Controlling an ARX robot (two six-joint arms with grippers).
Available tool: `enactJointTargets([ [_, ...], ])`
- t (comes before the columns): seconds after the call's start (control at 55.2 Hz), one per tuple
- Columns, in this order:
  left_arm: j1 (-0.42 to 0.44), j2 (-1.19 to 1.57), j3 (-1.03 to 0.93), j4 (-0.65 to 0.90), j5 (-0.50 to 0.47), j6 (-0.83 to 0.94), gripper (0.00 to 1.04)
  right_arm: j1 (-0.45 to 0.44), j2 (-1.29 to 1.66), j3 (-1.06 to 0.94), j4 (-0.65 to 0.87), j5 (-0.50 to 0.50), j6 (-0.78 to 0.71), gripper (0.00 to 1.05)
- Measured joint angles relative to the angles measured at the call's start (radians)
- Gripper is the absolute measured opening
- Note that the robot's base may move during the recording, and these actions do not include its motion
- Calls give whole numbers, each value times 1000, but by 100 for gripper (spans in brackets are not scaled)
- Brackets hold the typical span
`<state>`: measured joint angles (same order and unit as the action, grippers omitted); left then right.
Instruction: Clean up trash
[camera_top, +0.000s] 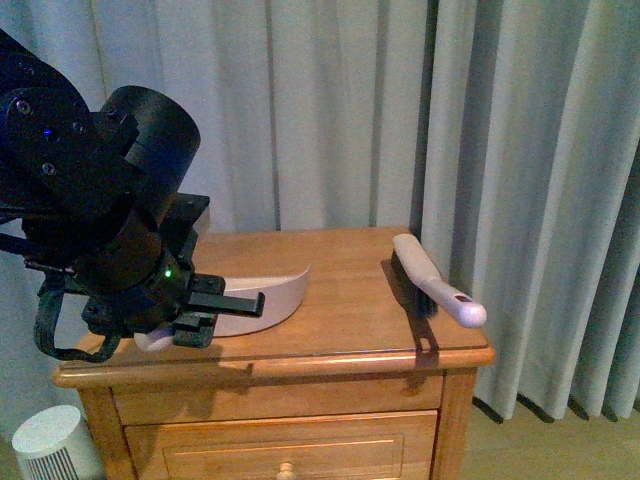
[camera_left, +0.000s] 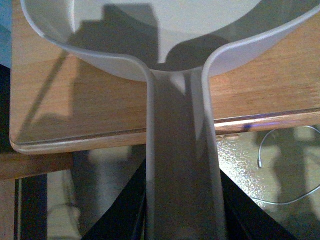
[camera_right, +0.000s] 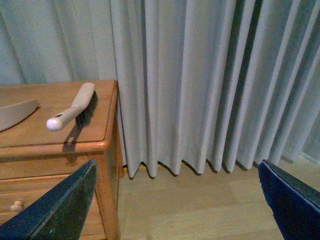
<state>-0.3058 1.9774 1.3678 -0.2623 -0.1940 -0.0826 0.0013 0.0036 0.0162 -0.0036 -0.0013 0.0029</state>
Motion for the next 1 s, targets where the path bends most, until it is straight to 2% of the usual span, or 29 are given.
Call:
enactJointTargets([
  [0.308,9,-40,0,16,0,-14,27,0,0,0,0,0,0,97],
  [0.615,31,-254,-69,172,57,-23,27,0,0,0,0,0,0,97],
  [0.869,81,-576,-290,392,87,35,27,0,0,0,0,0,0,97],
  [0.995,118,-822,-482,486,165,73,27,0,0,0,0,0,0,97],
])
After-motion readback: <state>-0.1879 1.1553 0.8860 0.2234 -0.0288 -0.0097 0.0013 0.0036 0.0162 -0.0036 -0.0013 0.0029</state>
